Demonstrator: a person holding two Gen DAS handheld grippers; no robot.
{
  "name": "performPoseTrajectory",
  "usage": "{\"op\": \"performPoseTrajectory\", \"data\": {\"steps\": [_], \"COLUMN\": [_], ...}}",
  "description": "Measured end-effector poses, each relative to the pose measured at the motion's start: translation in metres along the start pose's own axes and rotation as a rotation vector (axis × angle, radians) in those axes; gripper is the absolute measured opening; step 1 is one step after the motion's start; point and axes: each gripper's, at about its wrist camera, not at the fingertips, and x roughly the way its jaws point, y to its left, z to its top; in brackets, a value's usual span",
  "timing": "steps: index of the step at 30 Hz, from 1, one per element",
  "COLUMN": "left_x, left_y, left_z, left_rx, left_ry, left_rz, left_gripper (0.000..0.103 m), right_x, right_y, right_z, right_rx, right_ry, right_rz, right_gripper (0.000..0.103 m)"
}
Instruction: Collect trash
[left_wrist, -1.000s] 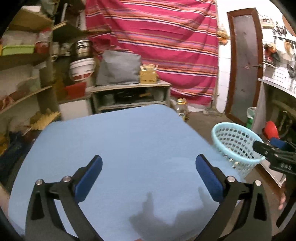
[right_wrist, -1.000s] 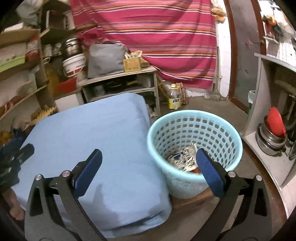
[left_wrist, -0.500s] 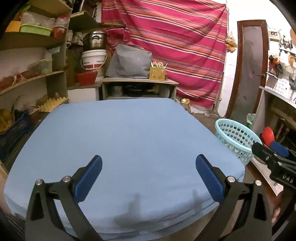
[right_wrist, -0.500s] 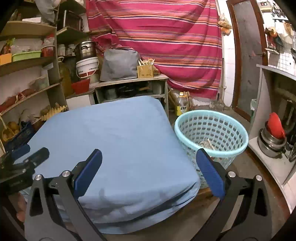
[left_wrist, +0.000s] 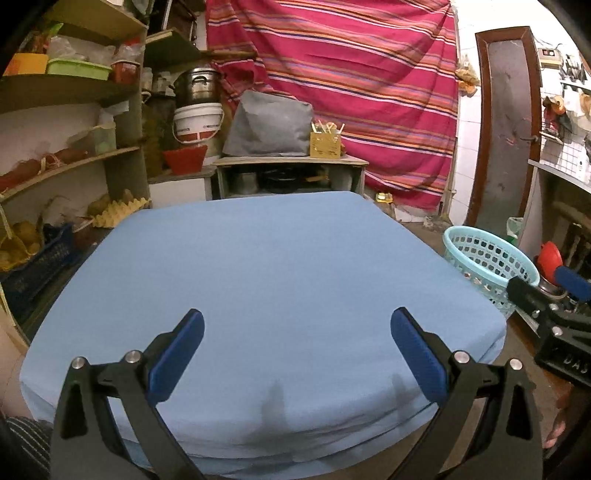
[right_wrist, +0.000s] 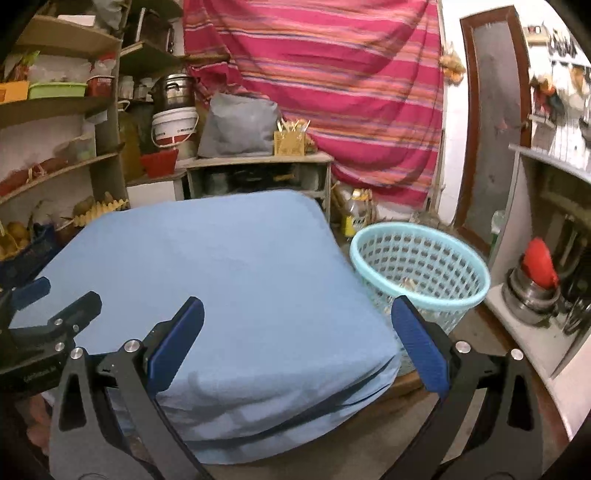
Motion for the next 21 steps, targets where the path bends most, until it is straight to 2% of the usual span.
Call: {"op": "performPoseTrajectory", "data": {"steps": [21], "left_x": [0.0016], "left_y": [0.0091], "left_z": [-0.0009], "left_rx": [-0.029], "left_ry": [-0.009], "left_rz": [0.016], "left_gripper": [0.099], "right_x": [-0.0009], "right_y": [0.0012], "right_z": [0.0009], "right_rx": [-0.014], "right_ry": [-0.025], "right_rz": [-0.011], "right_gripper": [0.099]}}
